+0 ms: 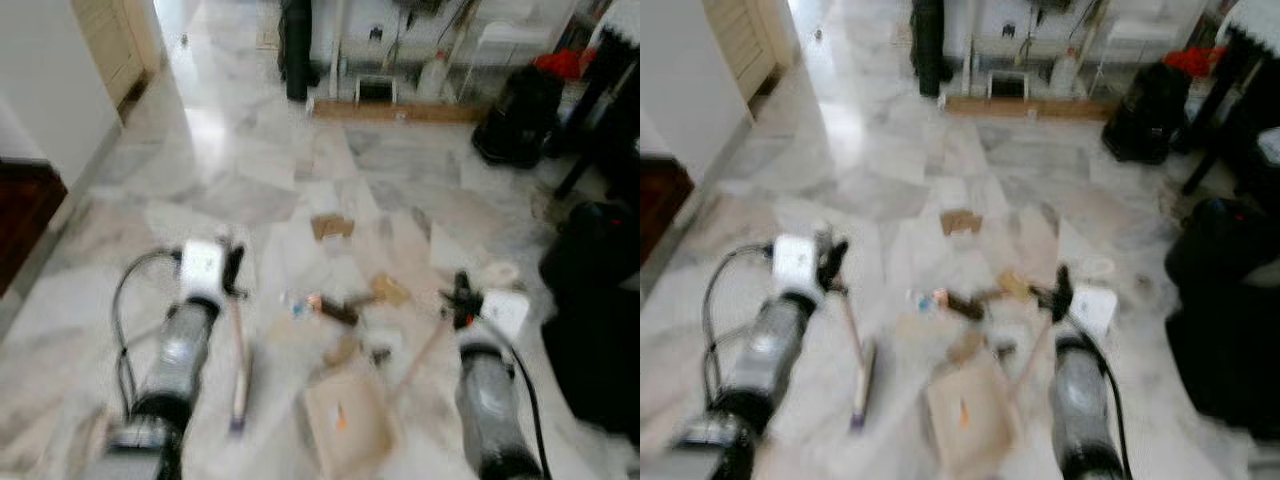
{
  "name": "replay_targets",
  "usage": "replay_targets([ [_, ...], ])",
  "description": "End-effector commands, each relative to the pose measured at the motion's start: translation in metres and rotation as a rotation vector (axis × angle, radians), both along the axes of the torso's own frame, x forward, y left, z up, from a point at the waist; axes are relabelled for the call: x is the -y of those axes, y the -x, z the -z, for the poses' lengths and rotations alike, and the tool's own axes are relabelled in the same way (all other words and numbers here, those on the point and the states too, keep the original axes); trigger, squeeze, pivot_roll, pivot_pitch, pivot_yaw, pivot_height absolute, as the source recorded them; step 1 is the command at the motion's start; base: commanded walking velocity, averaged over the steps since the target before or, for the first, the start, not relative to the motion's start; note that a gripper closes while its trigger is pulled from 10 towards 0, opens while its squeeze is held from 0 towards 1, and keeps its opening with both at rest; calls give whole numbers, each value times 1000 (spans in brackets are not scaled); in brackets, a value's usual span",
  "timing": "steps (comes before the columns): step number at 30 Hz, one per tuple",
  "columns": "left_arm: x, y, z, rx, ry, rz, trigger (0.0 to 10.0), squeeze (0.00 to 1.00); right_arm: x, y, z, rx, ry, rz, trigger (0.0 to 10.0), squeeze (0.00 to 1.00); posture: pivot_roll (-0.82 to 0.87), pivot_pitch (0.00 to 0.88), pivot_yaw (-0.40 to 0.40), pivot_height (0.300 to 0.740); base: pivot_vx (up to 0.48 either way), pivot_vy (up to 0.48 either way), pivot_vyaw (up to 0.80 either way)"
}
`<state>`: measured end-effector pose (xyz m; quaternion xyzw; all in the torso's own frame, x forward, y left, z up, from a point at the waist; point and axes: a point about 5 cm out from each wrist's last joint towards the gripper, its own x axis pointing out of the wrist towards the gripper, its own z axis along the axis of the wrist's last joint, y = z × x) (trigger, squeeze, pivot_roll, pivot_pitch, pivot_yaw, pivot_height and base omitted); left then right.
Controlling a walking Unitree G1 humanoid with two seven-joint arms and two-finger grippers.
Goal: Sweep floor
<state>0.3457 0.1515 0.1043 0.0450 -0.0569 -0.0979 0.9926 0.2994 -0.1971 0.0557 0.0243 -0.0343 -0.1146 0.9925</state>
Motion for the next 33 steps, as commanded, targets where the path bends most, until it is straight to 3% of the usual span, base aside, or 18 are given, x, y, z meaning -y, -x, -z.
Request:
replay_targets([
  [1, -5, -2, -8, 42, -7, -8, 10000, 0, -1, -4, -8, 37, 16, -7, 10000, 0, 118, 81, -54, 740, 352, 0, 0],
  [7, -5, -1, -9, 46, -4, -2, 10000, 0, 1, -3, -7, 28, -1, 7, 10000, 0, 118, 84, -51, 740, 234, 0, -82],
  [25, -4, -1, -8, 43, -3, 5, 10000, 0, 6, -2, -6, 32, -14, 29, 10000, 0, 118, 97, -50, 740, 0, 0, -794],
  [33, -4, 0, -8, 39, -7, 6, 10000, 0, 8, 0, -6, 33, 10, 31, 10000, 0, 118, 102, -51, 740, 0, 0, 0],
])
